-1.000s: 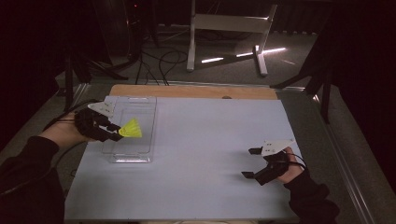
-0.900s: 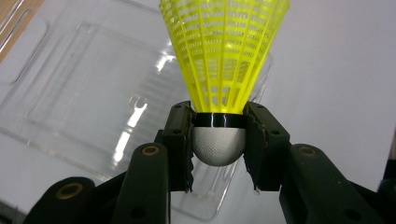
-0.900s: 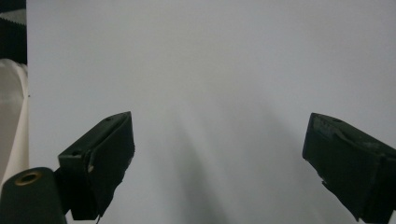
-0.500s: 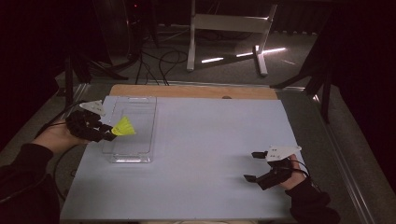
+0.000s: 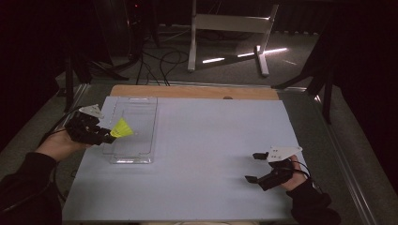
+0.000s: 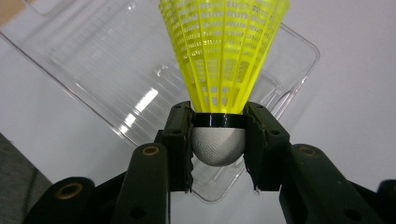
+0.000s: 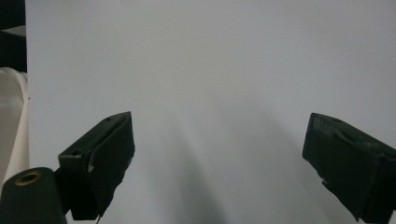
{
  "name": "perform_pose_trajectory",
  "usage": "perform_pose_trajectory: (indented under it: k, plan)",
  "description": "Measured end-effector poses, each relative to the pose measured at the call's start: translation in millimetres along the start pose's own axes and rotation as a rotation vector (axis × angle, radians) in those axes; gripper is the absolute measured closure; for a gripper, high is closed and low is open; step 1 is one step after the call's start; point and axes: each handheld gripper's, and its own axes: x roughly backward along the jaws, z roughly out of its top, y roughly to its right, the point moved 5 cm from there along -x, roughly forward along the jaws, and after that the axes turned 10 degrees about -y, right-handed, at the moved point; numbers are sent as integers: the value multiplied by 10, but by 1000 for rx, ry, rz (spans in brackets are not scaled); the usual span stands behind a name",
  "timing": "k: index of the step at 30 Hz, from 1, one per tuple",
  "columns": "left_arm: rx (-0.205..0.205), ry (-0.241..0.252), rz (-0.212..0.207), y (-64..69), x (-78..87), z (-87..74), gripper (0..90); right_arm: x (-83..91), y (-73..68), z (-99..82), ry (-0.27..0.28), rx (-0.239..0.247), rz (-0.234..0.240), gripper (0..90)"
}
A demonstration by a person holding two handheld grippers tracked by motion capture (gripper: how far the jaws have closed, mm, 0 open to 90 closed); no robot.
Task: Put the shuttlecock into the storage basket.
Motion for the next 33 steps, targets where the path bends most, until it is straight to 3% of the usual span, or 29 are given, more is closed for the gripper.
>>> perform_pose_trajectory:
  k: [10, 16, 31, 33]
  plan:
    - [46, -53, 2, -81, -234, -143, 657, -14, 16, -10, -2, 3, 1, 92]
    - [71, -81, -25, -91, -348, -184, 656, -42, 10, -15, -11, 4, 6, 92]
    - [122, -149, -48, -120, -454, -95, 652, -52, 13, -26, -22, 3, 7, 92]
    - [129, -153, -32, -131, -450, -83, 650, -50, 14, -24, -19, 4, 7, 92]
